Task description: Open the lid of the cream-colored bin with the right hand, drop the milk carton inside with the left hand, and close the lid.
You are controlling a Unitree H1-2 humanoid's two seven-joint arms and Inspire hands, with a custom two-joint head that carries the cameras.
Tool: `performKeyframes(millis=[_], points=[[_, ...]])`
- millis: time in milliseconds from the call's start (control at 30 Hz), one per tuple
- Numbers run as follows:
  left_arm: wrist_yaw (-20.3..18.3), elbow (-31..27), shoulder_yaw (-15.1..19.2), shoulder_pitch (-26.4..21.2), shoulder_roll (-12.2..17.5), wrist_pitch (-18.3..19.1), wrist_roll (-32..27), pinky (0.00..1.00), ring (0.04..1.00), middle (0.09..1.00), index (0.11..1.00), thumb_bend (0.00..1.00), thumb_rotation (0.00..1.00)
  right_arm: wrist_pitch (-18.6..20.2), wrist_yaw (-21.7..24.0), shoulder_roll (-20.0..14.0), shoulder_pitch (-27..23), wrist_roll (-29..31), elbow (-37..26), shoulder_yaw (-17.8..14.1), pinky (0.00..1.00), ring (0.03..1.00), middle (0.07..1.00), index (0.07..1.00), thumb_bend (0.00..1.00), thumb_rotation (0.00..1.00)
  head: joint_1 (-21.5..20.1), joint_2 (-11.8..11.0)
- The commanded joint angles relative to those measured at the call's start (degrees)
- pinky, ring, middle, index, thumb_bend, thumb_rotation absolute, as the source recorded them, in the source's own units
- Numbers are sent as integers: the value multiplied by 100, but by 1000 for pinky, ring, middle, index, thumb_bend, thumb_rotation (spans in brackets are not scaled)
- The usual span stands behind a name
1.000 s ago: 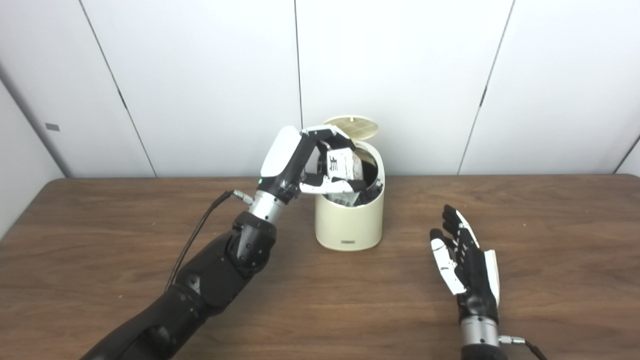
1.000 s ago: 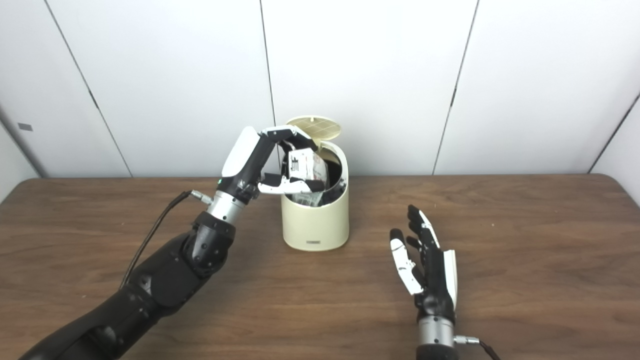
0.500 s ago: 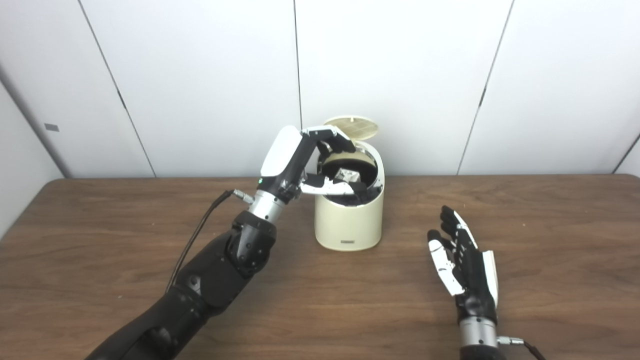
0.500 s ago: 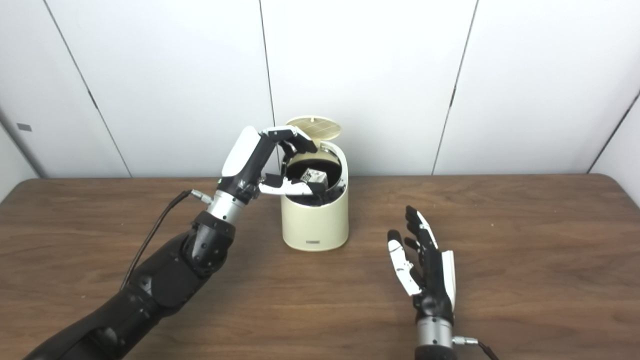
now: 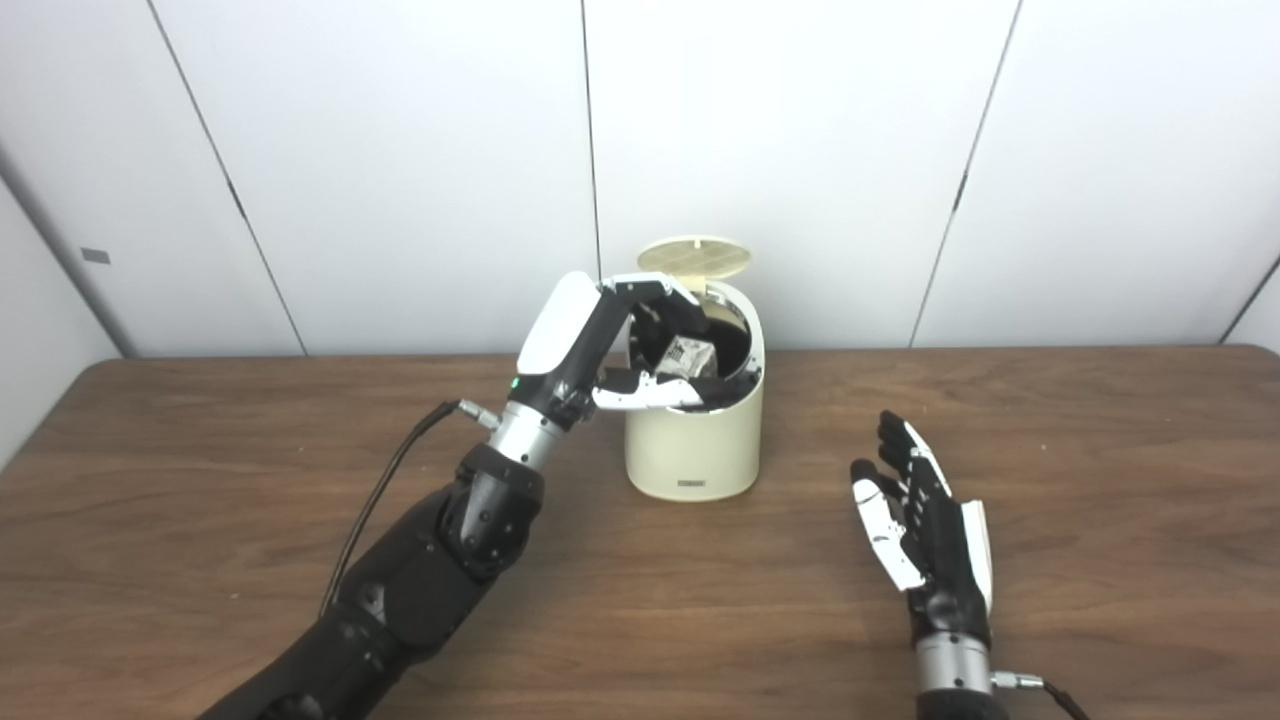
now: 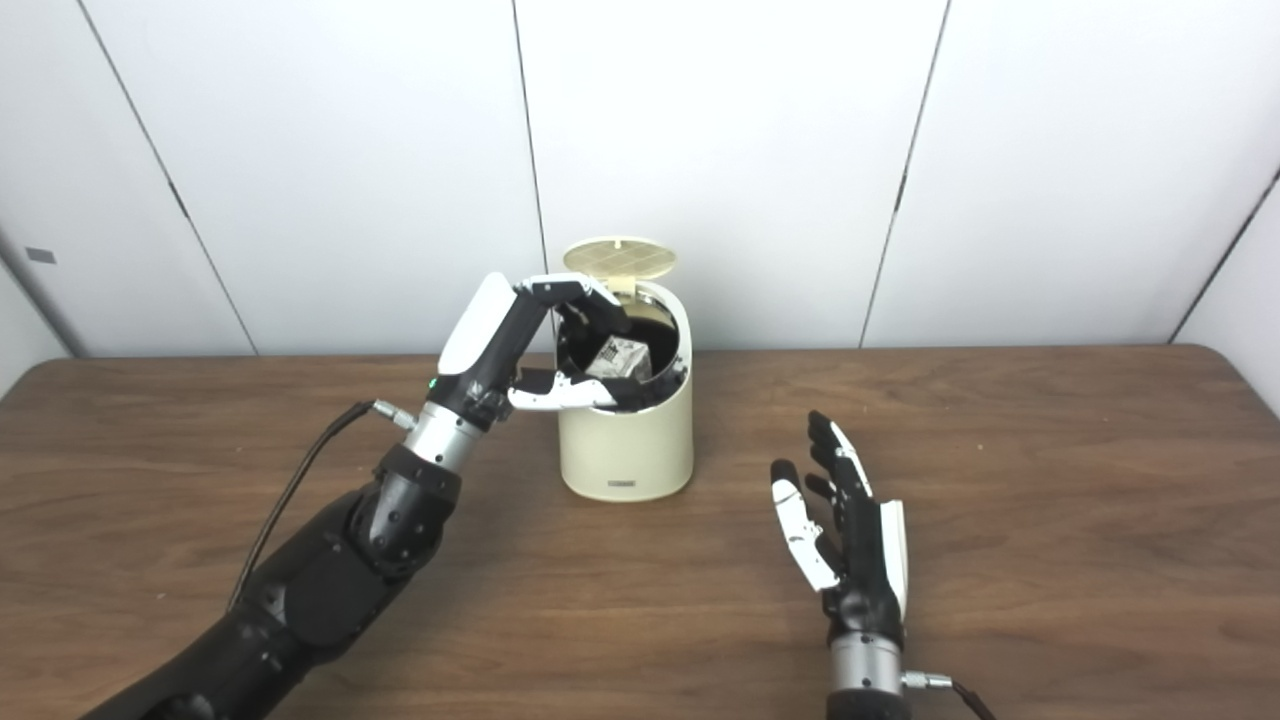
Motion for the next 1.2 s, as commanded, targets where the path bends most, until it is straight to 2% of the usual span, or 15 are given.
performKeyframes(millis=[0,100,233,400,467,533,667,700,733,867,933,967,1067,1167], points=[[64,-474,335,-89,45,-93,-42,457,535,553,547,494,972,-127,-12,4,77,-27,104,28,810,887,886,868,150,636,4,0],[-60,-1108,709,261,17,-93,-267,447,536,557,564,465,994,-126,-26,7,62,-30,120,23,805,882,880,865,147,638,10,-6],[-443,-1844,1256,744,-48,-88,-753,469,558,576,584,419,876,-143,-7,-34,42,-1,146,8,812,884,881,862,165,664,8,-2],[-872,-2492,1917,1434,-170,-88,-1147,486,573,592,591,399,880,-175,-80,-106,11,-229,115,72,803,878,876,862,165,657,-30,7],[-1045,-2604,2104,1697,-251,-75,-1308,493,583,604,604,395,910,-253,-139,-147,-29,-356,140,112,794,872,874,860,173,679,-43,4],[-1235,-2704,2254,1991,-303,-41,-1502,514,615,643,649,407,881,-280,-191,-214,-71,-590,106,189,802,883,884,869,212,818,-59,2],[-1583,-2836,2514,2472,-450,114,-1988,559,660,695,703,439,833,-260,-198,-366,-170,-983,-207,310,810,889,894,881,255,924,-106,4],[-1665,-2873,2566,2612,-487,191,-2097,616,709,746,759,505,845,-283,-189,-446,-221,-1150,-344,355,825,897,912,895,311,951,-112,3],[-1737,-2897,2614,2696,-524,248,-2151,642,728,765,780,525,846,-301,-185,-501,-255,-1261,-427,384,837,902,917,898,329,963,-116,2],[-2051,-2887,2680,3010,-642,387,-2254,701,783,817,833,526,852,-398,-179,-766,-529,-1676,-794,496,869,916,914,893,332,930,-170,25],[-2161,-2866,2685,3149,-712,448,-2232,727,797,832,844,525,861,-586,-233,-917,-735,-1789,-850,520,844,907,901,873,349,869,-195,37],[-2208,-2866,2684,3213,-742,508,-2219,737,804,836,848,523,868,-563,-189,-988,-836,-1887,-938,525,841,908,899,868,375,883,-205,42],[-2334,-2876,2707,3325,-823,724,-2192,781,827,855,871,528,893,-271,195,-1202,-1168,-2158,-1310,560,838,912,903,886,467,979,-199,79],[-2434,-2924,2733,3403,-885,905,-2164,807,844,868,885,515,906,179,868,-1402,-1556,-2362,-1713,593,868,952,925,906,529,998,-169,108]])
